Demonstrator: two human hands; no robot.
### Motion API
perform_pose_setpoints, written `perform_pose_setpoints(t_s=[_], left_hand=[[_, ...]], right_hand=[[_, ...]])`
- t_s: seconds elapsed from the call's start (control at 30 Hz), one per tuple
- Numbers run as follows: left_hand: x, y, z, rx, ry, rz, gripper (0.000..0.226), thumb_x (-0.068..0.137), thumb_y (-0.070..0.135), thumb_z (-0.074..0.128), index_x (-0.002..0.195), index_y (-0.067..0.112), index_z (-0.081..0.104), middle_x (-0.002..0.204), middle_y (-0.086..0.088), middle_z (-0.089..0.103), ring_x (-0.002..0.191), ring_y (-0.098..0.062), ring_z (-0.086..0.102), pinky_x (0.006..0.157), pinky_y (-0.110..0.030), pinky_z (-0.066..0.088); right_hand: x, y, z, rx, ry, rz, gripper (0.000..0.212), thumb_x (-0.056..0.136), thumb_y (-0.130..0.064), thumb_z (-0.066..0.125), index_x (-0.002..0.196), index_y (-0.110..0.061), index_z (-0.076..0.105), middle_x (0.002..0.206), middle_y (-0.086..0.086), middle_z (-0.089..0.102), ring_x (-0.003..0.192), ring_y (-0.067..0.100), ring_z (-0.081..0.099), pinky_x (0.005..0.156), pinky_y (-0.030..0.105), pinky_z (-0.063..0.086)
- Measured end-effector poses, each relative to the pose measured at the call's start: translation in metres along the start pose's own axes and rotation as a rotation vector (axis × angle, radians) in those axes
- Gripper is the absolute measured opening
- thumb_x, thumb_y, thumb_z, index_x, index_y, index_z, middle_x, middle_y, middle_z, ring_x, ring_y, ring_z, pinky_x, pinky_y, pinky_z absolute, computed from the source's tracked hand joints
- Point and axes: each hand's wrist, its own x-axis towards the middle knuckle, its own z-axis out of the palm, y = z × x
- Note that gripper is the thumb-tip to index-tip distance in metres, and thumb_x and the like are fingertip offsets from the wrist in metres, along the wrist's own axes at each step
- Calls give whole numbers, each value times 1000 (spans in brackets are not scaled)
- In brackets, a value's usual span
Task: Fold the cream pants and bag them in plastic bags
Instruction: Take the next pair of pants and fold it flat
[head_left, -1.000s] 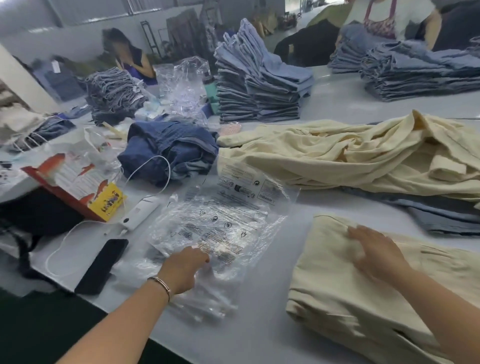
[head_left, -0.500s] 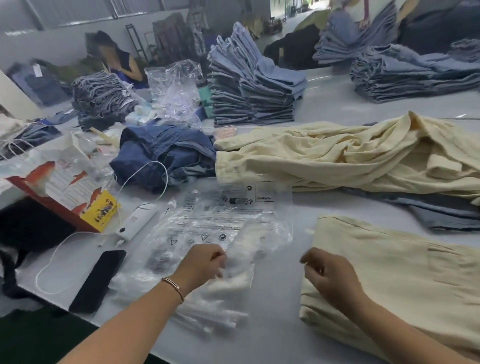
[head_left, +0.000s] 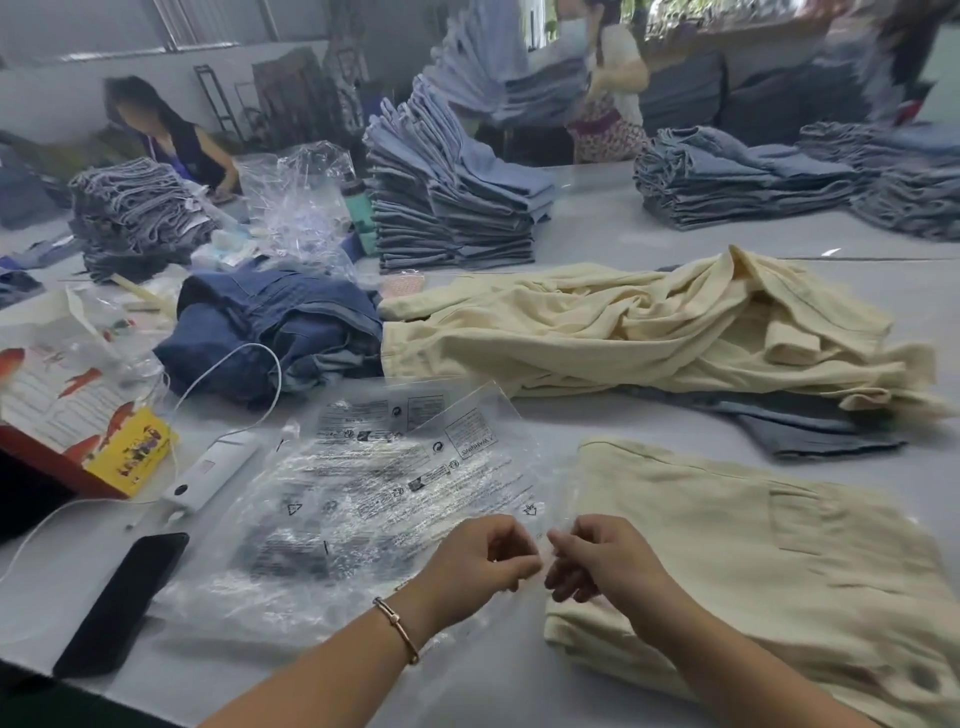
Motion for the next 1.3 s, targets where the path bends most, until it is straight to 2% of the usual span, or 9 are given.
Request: perform_pose_setpoints(t_s=[0.2,0.47,0.63,0.73,0.83,0.93,1.07,1.17,1.3], left_hand=[[-2,3,6,-223,90,-110,5,89,-2,60,92,-1,65,67,-7,59,55,-12,53,53,-20,44],[-6,7,12,512,167,183,13,90,33,62,93,23,53,50,6,43,46,-8,40,51,-28,34],[1,4,-20,791,88,-141,23,79,14,64,87,32,52,70,11,50,60,0,46,53,-13,35],[11,2,-71,968,248,-371,20,87,1,50,92,19,57,94,0,61,84,-15,58,75,-29,52],[25,31,-128,1049,452,-397,9,91,11,52,92,12,61,97,-8,64,89,-23,60,81,-36,54],[37,93,-161,1059,709,-239,12,91,16,54,91,11,65,90,-14,65,87,-31,62,77,-40,54],[36,166,-151,1048,993,264,12,82,23,67,92,17,66,72,-14,67,68,-32,64,61,-35,53],[30,154,-108,1118,884,491,17,85,32,66,85,16,62,56,-1,56,48,-21,55,46,-27,48],[43,66,-61,1153,547,132,34,98,42,45,91,15,65,82,-10,69,79,-32,66,63,-33,50]], right_hand=[[-7,-4,6,19,-57,33,27,90,-24,65,92,-4,48,79,19,71,61,29,68,44,25,46],[-2,-9,6,-178,28,-47,16,85,-3,44,72,-5,52,56,16,66,50,31,66,44,28,46],[3,5,-22,-532,274,-70,18,81,-21,51,65,-15,44,58,9,67,46,18,65,57,35,51],[12,8,-41,-869,314,-35,14,76,-24,47,66,-16,44,66,5,64,61,23,66,54,29,43],[25,-3,-46,-975,254,-75,17,79,-27,50,67,-15,46,71,5,66,67,24,66,59,29,47],[38,-31,-34,-701,161,-278,20,85,-20,52,66,-15,48,67,5,68,61,20,67,63,36,53],[45,-69,-37,-194,101,-417,15,96,-18,53,84,-11,58,72,8,71,54,21,66,49,28,48],[46,-64,-70,-47,105,-306,11,93,-19,59,92,-9,60,78,11,72,58,21,65,51,26,48],[44,-27,-106,49,105,-81,10,90,-13,62,95,-4,61,80,13,73,61,21,64,55,28,48]])
